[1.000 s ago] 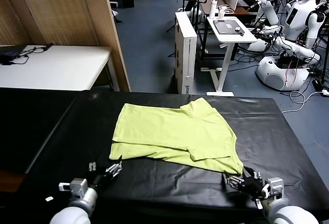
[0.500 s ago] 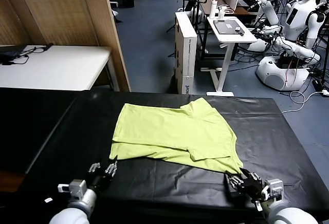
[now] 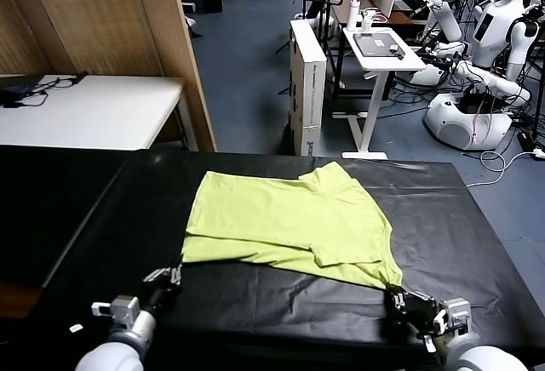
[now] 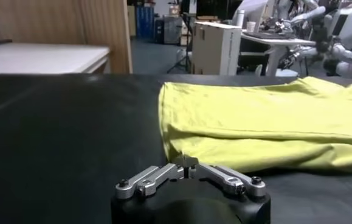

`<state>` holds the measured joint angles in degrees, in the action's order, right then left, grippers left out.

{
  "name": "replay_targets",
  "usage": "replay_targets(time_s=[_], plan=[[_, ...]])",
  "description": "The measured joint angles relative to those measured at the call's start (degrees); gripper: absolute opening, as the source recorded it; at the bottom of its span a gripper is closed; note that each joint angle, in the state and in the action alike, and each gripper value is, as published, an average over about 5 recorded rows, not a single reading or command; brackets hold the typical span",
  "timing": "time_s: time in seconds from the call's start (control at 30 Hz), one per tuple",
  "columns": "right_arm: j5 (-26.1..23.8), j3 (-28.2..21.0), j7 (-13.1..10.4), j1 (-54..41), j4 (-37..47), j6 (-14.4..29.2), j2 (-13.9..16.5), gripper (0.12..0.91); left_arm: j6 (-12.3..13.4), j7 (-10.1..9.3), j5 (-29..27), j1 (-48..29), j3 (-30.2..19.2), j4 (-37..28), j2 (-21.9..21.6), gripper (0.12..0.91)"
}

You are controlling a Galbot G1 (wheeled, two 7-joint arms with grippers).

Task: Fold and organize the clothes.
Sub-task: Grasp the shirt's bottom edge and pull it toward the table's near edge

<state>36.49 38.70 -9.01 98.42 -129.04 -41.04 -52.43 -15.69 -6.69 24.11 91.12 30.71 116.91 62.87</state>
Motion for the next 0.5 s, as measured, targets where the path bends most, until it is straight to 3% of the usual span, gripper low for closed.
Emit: replay_targets(time_s=[0.27,0.5], plan=[[2.9,1.5,-0.8,2.4,-2.7,-1.1,2.9,0.139,-0.2,-0.16,-0.3,2.4,1.8,1.8,-2.0,0.145],[4.6,3.5,-1.8,6.0,-5.6,-1.1,5.9,0.139,-0.2,-0.61,-2.1,9.3,3.1,5.5,-2.7,0.145]])
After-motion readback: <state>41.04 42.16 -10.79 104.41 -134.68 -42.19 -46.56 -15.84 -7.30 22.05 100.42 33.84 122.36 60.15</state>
